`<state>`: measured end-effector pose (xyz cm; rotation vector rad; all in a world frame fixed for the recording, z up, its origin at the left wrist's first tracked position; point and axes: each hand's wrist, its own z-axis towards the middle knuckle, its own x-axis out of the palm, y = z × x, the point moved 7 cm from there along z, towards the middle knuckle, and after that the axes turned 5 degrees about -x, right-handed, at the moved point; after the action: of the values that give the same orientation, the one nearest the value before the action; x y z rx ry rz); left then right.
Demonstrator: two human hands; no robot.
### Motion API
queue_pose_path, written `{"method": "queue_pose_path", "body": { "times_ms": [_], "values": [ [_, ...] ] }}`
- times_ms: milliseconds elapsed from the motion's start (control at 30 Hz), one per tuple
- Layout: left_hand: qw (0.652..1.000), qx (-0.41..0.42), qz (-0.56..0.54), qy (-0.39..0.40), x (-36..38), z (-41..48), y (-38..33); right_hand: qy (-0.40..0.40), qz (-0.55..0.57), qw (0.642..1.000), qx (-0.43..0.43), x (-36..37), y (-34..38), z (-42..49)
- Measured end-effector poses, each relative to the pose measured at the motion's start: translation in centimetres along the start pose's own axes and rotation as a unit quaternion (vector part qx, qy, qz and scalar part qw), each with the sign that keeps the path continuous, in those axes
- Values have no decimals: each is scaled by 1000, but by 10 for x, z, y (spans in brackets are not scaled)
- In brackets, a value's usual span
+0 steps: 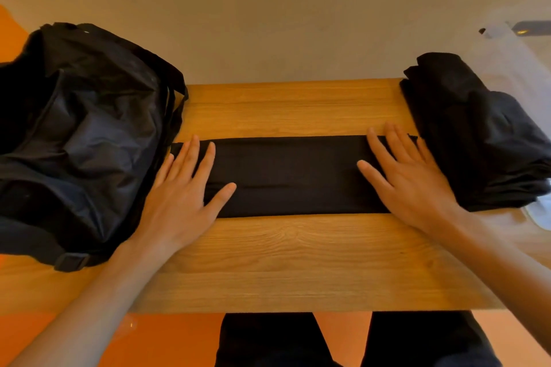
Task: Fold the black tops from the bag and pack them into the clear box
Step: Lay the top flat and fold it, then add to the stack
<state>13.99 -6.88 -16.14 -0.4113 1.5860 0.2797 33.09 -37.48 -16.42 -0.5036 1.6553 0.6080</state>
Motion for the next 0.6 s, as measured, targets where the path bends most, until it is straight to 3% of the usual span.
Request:
{"method": "queue_pose_path", "body": {
  "times_ms": [167,267,433,600],
  "values": [
    [1000,23,10,-19,-12,11,-4,-17,-12,999,40,-5,-2,-5],
    [998,-2,-8,-69,-28,3,-26,-60,-17,998,7,-10,19,-15],
    [995,-95,10,-15,-1,7,-27,-15,3,1000,-4,10,30,-19],
    [998,-66,12,-3,2,15,-14,3,-3,1000,26,9,23,-24]
  ]
}}
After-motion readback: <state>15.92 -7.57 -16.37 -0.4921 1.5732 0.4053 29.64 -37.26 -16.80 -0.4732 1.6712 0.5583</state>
